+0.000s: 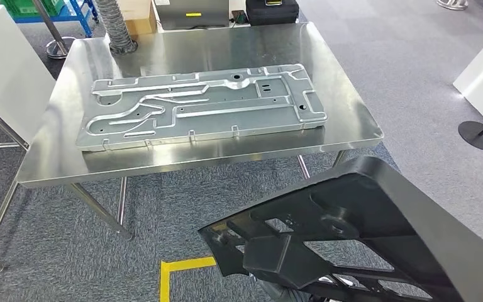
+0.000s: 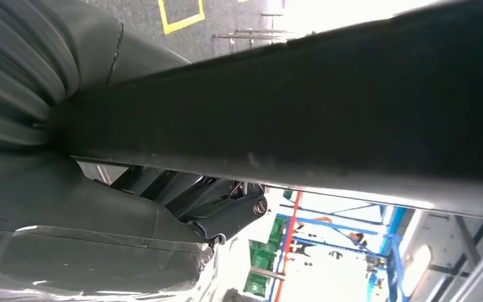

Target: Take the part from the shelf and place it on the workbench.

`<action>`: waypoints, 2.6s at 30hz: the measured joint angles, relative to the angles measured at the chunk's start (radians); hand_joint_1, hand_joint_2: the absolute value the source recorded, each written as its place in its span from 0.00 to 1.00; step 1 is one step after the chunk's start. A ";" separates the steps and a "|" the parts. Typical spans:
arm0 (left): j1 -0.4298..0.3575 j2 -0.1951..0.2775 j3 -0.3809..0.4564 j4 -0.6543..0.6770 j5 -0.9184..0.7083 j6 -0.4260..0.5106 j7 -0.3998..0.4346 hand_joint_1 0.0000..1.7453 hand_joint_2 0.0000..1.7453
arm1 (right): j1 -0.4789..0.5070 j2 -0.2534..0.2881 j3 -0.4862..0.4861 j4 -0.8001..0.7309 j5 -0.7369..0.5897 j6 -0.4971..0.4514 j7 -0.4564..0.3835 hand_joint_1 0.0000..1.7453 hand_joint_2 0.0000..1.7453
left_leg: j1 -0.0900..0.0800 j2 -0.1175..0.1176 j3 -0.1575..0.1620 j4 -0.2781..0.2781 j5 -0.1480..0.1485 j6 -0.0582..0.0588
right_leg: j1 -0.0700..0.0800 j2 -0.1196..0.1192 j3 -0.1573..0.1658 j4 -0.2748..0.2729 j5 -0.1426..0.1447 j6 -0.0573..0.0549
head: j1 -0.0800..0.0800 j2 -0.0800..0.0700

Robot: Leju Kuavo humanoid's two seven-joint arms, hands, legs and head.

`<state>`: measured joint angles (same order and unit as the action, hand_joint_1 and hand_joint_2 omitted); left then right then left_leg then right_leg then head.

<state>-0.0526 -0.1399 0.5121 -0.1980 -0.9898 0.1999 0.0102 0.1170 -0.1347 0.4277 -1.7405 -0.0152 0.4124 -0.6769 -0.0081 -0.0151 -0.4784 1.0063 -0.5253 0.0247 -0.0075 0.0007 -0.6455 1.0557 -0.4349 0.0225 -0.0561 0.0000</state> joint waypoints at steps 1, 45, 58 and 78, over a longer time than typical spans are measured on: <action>-0.001 0.000 0.000 0.000 -0.001 0.000 0.000 0.00 1.00 | 0.001 0.000 0.000 -0.001 0.000 -0.001 -0.001 1.00 1.00 | -0.001 0.000 0.007 0.001 -0.004 -0.006 | 0.003 0.000 0.004 -0.019 0.014 -0.007 | 0.000 0.000; -0.017 0.000 0.009 0.001 -0.010 -0.008 -0.001 0.00 1.00 | -0.152 -0.187 -0.194 -0.087 -0.085 0.060 0.024 1.00 1.00 | 0.004 0.001 -0.149 0.077 0.054 -0.035 | 0.000 0.004 0.138 -0.061 -0.056 -0.029 | 0.001 0.000; -0.010 -0.004 0.011 0.000 -0.015 -0.003 -0.032 0.00 1.00 | -0.211 -0.250 -0.367 -0.031 -0.091 0.111 0.060 1.00 1.00 | -0.008 0.000 -0.075 0.018 0.053 0.027 | 0.003 0.004 -0.042 0.168 -0.129 0.006 | 0.001 0.000; -0.026 -0.006 0.015 0.000 -0.033 0.002 -0.032 0.00 1.00 | -0.540 -0.353 -0.366 0.376 -0.009 0.088 0.144 1.00 1.00 | 0.001 0.000 -0.112 0.017 0.065 -0.013 | -0.004 0.007 0.046 -0.041 0.000 -0.011 | 0.003 0.000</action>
<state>-0.0790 -0.1461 0.5276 -0.1978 -1.0228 0.2023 -0.0222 -0.4235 -0.4876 0.0622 -1.3643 -0.0242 0.5006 -0.5333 -0.0072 -0.0152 -0.5907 1.0238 -0.4599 0.0115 -0.0114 0.0077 -0.5997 1.0152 -0.4345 0.0117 -0.0534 0.0000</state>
